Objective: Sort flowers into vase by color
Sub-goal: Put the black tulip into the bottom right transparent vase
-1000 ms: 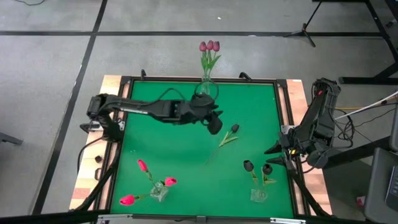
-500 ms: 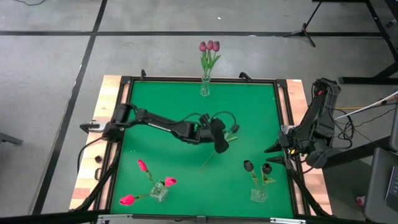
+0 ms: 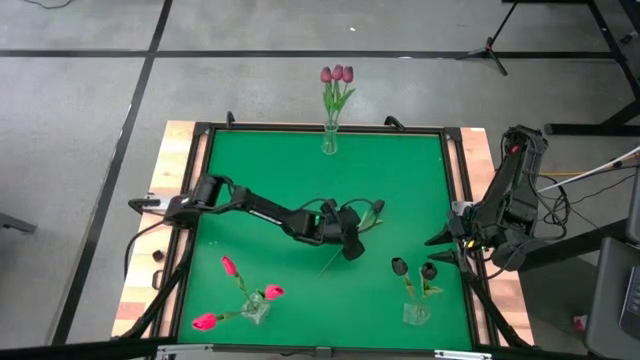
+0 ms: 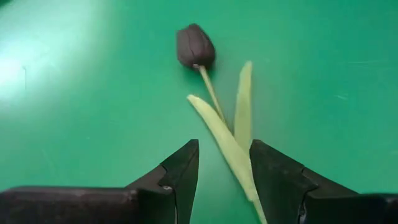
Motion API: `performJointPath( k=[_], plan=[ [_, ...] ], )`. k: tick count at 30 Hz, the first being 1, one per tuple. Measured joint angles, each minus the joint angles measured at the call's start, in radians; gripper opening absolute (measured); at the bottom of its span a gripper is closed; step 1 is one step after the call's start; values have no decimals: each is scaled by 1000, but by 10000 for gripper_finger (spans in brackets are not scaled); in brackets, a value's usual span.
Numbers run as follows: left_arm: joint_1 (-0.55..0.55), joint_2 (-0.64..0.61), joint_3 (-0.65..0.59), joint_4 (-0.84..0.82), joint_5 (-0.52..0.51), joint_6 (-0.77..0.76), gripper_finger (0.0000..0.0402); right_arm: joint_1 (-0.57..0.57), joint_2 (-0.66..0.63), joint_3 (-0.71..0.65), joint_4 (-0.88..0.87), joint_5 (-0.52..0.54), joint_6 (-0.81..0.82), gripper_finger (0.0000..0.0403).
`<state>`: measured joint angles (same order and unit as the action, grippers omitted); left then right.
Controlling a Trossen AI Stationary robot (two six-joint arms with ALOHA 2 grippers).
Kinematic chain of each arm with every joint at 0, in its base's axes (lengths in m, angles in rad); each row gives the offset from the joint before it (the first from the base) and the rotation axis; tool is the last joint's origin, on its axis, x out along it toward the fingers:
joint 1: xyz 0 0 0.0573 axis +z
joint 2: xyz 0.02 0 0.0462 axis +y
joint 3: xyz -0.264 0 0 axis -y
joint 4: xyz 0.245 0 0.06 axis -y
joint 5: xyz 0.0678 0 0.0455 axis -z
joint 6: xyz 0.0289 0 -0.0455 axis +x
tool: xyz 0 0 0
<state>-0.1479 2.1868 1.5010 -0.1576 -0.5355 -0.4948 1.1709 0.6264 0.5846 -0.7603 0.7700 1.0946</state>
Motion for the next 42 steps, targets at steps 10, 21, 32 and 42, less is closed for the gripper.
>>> performJointPath(
  k=[10, 21, 32, 42],
  plan=[
    [-44, 1, -60, 49, 3, -15, 141, 0, 0, 0, -1, 0, 0, 191],
    [-49, 27, -82, 111, 29, 3, 141, 0, 1, -1, -1, 0, 0, 191],
    [-50, 75, -80, 145, -9, -48, 132, 0, 16, -1, 1, -2, 0, 191],
    [-46, 76, -79, 113, -39, -90, 10, 0, 20, -1, 3, -2, 1, 191]
  ],
)
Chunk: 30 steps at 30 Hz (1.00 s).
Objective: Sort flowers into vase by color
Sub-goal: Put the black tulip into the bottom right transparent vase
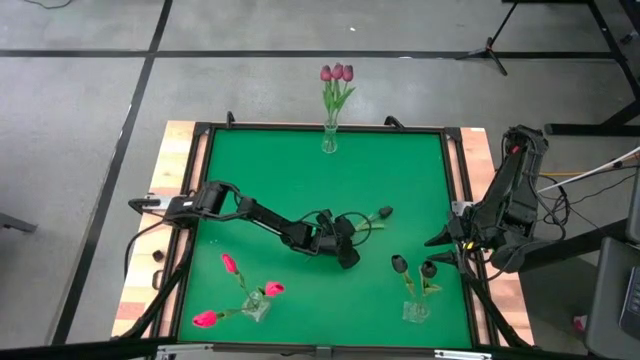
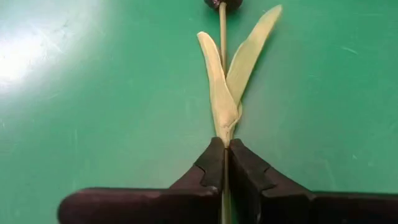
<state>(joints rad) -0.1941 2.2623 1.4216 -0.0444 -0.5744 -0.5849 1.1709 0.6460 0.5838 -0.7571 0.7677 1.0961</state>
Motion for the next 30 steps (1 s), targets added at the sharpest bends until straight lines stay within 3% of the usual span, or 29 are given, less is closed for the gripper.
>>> performJointPath(
  k=[10, 23, 30],
  plan=[
    [-3, 7, 39, 0, 17, -29, 4, 0, 0, 0, 7, 11, 10, 191],
    [24, 7, 307, -103, 9, 183, 4, 0, -3, 0, 45, 163, -2, 191],
    [61, -4, 401, -212, 18, 254, 4, 0, -11, 42, 68, 163, -42, 191]
  ],
)
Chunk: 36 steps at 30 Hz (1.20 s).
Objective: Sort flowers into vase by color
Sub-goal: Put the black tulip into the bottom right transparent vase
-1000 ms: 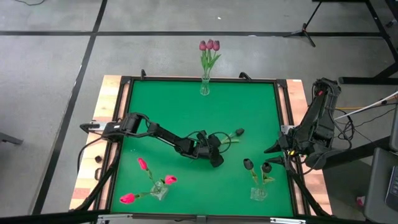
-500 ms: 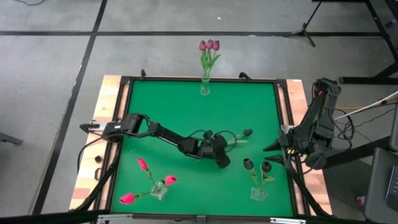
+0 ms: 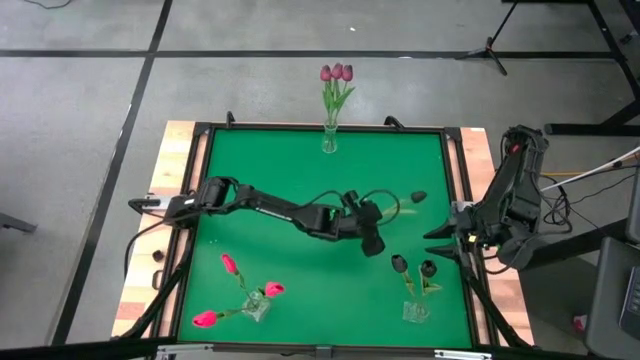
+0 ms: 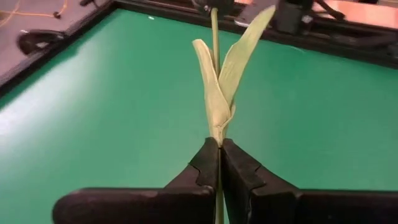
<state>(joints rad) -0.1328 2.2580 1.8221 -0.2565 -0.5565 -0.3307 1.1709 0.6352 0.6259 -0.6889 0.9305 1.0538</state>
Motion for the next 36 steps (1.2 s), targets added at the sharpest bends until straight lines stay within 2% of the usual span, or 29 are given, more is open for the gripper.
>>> performJointPath(
  k=[6, 11, 17, 24, 29, 33, 36],
  plan=[
    [54, -51, 7, -114, 1, -15, 4, 0, 1, 59, -4, 10, -92, 191],
    [75, -116, -1, -103, 0, -14, 4, 0, -10, 67, -28, 84, -131, 191],
    [74, -217, -1, -82, 20, 8, 4, 0, -32, 67, -40, 100, -211, 191],
    [55, -311, -1, 79, 124, 69, 7, 0, -56, 67, -44, 175, -345, 191],
    [36, -316, -2, 282, 258, 151, 8, 0, -93, 67, -1, 222, -470, 191],
    [42, -319, -2, 347, 299, 181, 8, 0, -119, 92, 77, 196, -585, 191],
    [54, -315, -9, 421, 344, 183, 8, -1, -111, 128, 121, 229, -700, 191]
  ],
)
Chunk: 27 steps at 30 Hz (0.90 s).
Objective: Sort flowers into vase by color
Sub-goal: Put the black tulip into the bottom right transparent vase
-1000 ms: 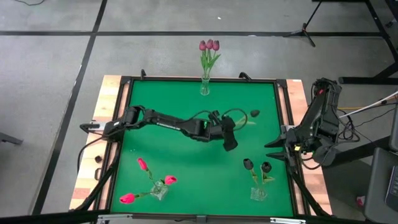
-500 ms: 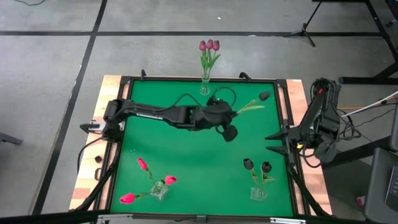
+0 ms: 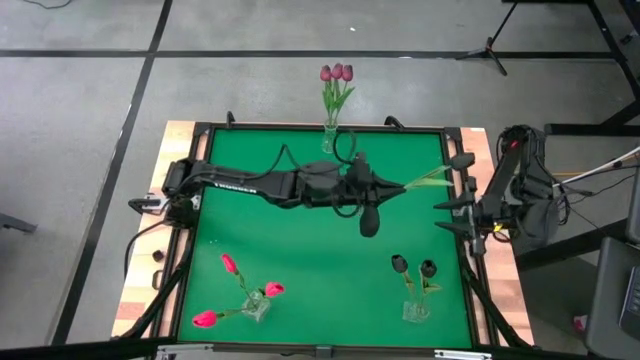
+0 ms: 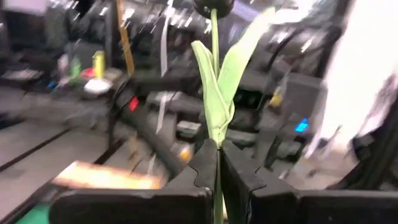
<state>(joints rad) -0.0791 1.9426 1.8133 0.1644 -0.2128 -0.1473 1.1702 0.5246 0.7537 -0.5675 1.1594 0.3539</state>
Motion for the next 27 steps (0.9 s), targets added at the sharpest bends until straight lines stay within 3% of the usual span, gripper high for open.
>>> performJointPath(
  k=[4, 9, 18, 27],
  plan=[
    [19, 1, -53, 178, 89, -4, 8, -28, 19, 46, 66, 23, -164, 191],
    [35, 4, -127, 364, 104, -2, 8, -136, 23, 71, 134, -75, -272, 191],
    [37, 4, -154, 416, 156, -2, 8, -482, 76, 72, 264, -405, -356, 191],
    [30, 4, -154, 404, 156, 0, 8, -833, 244, 139, 306, -860, -358, 191]
  ],
)
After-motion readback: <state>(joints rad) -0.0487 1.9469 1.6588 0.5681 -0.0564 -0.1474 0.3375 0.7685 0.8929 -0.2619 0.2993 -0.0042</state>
